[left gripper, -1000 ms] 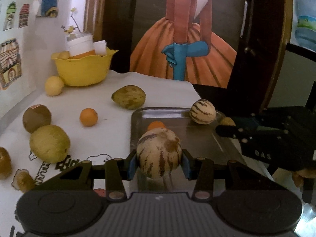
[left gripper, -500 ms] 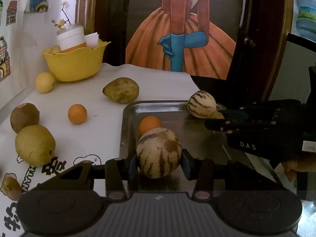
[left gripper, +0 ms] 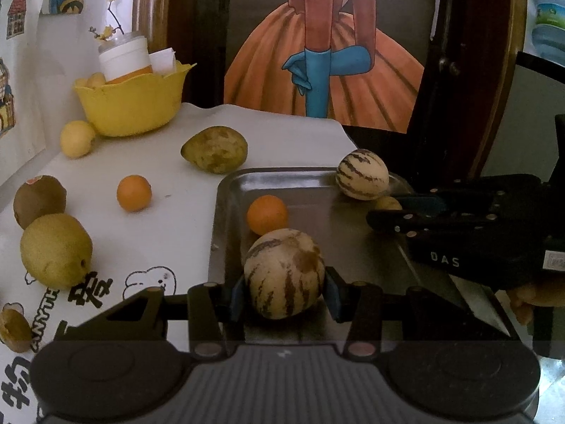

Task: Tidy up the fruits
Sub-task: 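Carry the melon in the left tool over the tray while the right tool carries the tan fruit there, then lower and open the left tool on the tray while the right tool releases the tan fruit there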

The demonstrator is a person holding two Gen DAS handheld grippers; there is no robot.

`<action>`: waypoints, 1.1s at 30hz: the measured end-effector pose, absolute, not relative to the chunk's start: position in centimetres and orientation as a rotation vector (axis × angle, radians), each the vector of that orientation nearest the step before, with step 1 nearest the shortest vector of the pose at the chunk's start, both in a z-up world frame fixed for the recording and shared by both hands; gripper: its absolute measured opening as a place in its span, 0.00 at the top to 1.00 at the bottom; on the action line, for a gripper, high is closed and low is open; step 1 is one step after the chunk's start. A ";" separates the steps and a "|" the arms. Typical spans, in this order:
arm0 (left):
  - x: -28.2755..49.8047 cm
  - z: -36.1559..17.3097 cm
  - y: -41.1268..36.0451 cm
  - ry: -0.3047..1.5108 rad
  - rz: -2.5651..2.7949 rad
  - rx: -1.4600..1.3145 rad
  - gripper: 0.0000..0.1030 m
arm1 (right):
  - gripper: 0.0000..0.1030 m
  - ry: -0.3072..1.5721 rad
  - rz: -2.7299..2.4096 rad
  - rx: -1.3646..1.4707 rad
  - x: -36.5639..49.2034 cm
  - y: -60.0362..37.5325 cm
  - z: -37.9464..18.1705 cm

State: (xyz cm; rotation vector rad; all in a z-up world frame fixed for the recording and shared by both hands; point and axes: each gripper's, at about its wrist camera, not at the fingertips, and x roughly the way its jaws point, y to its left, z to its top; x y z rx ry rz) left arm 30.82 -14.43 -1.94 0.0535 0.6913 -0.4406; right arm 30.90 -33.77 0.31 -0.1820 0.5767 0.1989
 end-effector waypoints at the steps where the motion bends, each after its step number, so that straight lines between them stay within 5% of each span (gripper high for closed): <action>1: 30.8 -2.0 -14.5 0.692 -0.441 0.056 0.52 | 0.75 0.579 0.199 -0.182 30.9 -33.8 0.3; 16: 29.7 -1.8 -14.2 0.678 -0.440 0.050 0.44 | 0.66 0.567 0.189 -0.168 30.0 -34.4 0.8; 33: 24.8 1.8 -9.6 0.600 -0.344 -0.072 0.06 | 0.33 0.492 0.182 -0.148 24.4 -34.3 4.4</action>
